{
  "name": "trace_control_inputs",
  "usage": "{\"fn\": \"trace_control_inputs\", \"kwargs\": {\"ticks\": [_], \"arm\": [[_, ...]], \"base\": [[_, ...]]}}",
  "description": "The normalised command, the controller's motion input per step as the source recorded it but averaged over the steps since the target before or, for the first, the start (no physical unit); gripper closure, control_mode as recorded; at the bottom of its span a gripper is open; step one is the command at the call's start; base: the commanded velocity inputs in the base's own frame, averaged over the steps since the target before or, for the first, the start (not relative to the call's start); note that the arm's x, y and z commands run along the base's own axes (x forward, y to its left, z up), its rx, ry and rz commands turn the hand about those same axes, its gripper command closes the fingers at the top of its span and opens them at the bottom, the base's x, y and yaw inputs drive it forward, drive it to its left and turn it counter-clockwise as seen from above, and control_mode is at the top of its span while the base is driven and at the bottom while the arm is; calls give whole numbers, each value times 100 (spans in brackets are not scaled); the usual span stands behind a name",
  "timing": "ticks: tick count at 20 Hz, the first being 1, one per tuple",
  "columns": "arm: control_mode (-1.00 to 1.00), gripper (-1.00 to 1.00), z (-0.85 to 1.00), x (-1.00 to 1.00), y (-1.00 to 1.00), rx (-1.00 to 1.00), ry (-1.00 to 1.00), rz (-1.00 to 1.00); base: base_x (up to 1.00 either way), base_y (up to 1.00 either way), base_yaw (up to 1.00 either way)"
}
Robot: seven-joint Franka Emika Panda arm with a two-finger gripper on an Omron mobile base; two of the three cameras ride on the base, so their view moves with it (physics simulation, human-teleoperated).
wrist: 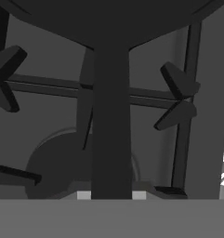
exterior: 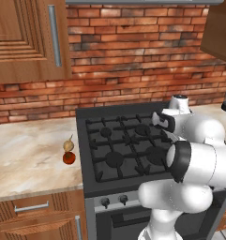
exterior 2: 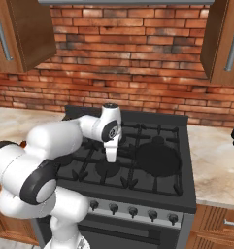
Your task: Place the pan on the front right burner on the stove. Then place the tomato and the onion in the pan and turn on the front right burner.
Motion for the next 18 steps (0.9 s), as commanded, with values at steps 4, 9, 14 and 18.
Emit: {"fn": "trace_control_inputs", "kwargs": {"ticks": [4,9,14,18], "arm": [[-100,100,-30,24,0,0,2,0],[-100,100,-24,27,0,0,1,0],[-100,100,-21,29,-4,0,1,0],[-100,100,-20,22,-9,0,1,-1]], "base": [[0,0,0],[0,0,0],[0,0,0],[0,0,0]]}}
